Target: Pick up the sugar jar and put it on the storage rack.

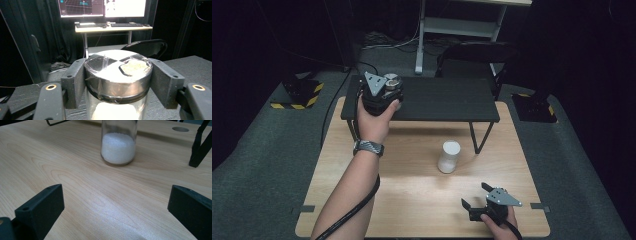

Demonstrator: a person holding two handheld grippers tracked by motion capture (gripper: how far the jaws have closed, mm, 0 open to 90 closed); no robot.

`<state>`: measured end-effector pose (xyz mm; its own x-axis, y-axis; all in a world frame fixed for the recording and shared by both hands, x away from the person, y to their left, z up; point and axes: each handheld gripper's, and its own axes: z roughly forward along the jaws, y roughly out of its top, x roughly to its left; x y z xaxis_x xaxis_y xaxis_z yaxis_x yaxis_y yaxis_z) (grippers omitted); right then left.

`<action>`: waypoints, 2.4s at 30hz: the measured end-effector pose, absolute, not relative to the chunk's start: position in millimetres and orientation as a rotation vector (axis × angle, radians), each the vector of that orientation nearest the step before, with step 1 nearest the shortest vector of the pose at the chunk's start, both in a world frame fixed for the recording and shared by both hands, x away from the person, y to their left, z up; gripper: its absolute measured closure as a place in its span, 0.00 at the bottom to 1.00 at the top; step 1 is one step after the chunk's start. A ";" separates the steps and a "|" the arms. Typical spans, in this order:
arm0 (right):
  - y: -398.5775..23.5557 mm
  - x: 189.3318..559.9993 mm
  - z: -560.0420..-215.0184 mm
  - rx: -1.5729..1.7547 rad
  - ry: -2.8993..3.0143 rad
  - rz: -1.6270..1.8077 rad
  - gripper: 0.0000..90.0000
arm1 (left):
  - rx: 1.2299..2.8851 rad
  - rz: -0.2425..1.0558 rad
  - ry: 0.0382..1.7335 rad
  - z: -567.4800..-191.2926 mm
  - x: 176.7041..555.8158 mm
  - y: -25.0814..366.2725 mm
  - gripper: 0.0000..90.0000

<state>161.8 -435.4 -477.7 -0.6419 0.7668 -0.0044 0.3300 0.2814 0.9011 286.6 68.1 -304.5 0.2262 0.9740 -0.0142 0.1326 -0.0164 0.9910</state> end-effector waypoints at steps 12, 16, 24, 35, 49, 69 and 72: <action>-435.4 162.0 -477.7 0.986 2.115 1.326 0.00 | 1.408 0.964 1.134 -303.3 286.4 68.8 0.31; -435.5 161.8 -477.8 0.984 2.115 1.327 0.00 | 1.405 0.955 1.146 -301.4 286.5 69.0 0.22; -435.6 162.0 -477.7 0.985 2.116 1.328 0.00 | 1.414 0.966 1.128 -301.4 281.9 69.4 0.06; -435.7 161.9 -477.9 0.986 2.114 1.328 0.00 | 1.409 0.964 1.098 -309.5 270.6 81.7 0.00; -435.0 161.5 -477.5 0.983 2.116 1.322 0.00 | 1.410 0.956 1.050 -328.1 239.7 90.4 0.00; -434.3 161.2 -477.5 0.973 2.118 1.317 0.00 | 1.371 0.906 1.015 -379.7 194.0 96.8 0.00; -434.3 161.1 -477.6 0.972 2.117 1.317 0.00 | 1.372 0.893 1.013 -388.4 188.1 98.7 0.00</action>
